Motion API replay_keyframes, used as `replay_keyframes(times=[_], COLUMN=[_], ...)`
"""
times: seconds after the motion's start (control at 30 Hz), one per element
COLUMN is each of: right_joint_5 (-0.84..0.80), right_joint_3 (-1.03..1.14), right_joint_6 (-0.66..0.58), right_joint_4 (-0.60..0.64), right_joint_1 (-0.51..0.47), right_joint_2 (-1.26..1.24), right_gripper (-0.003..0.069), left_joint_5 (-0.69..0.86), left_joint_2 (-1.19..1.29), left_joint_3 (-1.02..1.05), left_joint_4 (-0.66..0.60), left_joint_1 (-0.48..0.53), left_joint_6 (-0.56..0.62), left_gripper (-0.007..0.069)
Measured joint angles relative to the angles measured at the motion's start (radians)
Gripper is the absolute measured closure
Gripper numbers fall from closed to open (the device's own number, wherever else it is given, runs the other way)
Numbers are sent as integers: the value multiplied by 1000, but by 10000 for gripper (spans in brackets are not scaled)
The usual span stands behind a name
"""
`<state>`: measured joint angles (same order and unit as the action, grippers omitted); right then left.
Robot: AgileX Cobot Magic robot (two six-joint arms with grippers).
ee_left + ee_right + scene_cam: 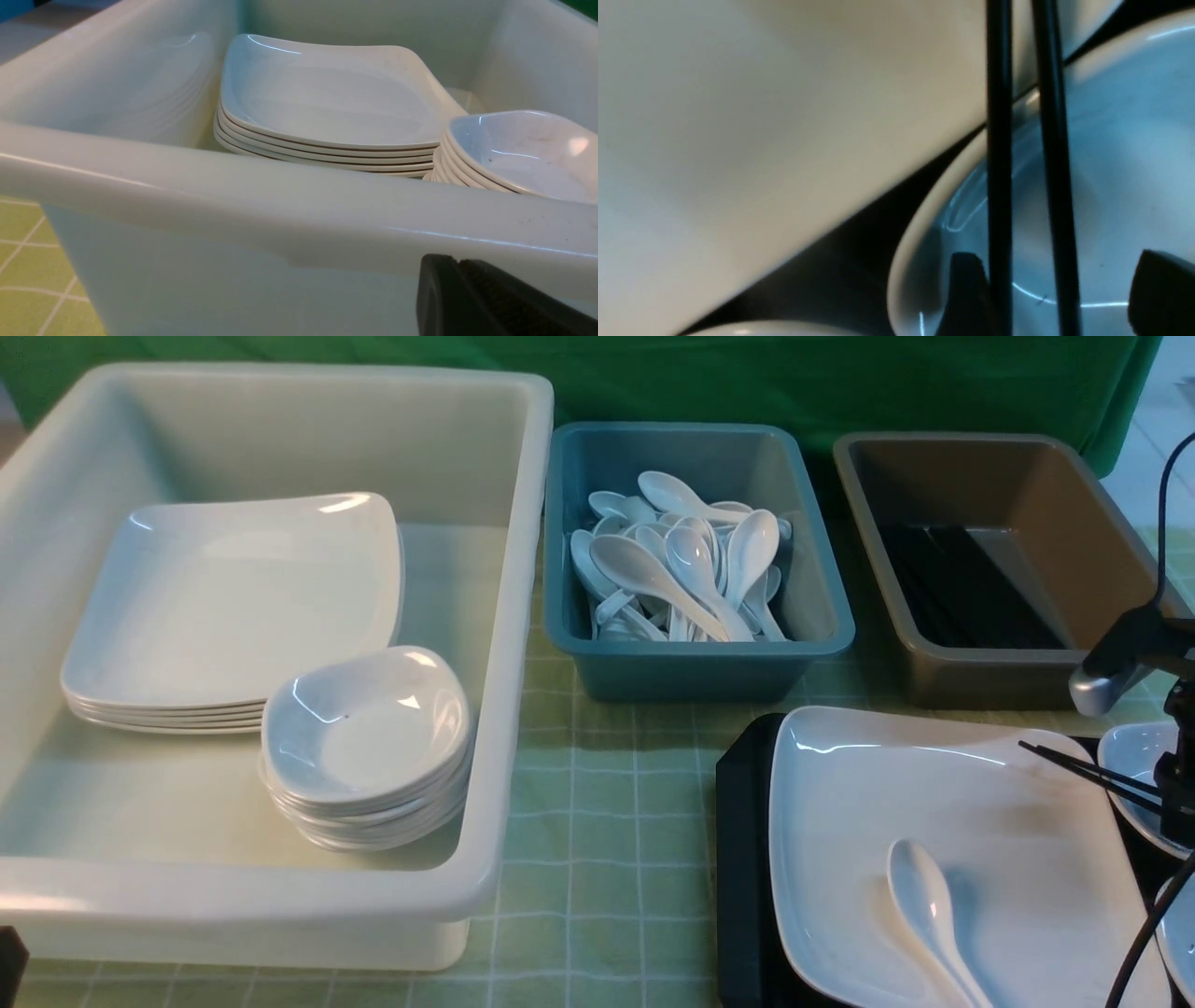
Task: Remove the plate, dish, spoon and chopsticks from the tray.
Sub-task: Use the right arm to grab a pair of chopsticks from the plate
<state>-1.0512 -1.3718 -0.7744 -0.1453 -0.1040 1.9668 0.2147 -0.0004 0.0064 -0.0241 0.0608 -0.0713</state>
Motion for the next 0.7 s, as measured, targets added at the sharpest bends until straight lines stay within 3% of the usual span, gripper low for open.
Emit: replay_keyframes(times=[0.17, 0.23, 0.3, 0.37, 0.7], right_joint_5=[-2, -13, -42, -56, -151], right_joint_3=[0, 0, 0, 0, 0], right_joint_6=[0, 0, -1, -4, 5], right_joint_4=[0, 0, 0, -1, 1], right_joint_1=[0, 0, 0, 0, 0], right_joint_2=[6, 6, 6, 6, -72], right_gripper=[277, 344, 501, 557, 567], left_joint_5=[0, 0, 0, 0, 0], left_joint_2=[0, 0, 0, 0, 0], left_joint_3=[0, 0, 0, 0, 0], left_joint_4=[0, 0, 0, 0, 0], left_joint_1=[0, 0, 0, 0, 0], left_joint_6=[0, 0, 0, 0, 0], left_gripper=[603, 603, 603, 603, 603])
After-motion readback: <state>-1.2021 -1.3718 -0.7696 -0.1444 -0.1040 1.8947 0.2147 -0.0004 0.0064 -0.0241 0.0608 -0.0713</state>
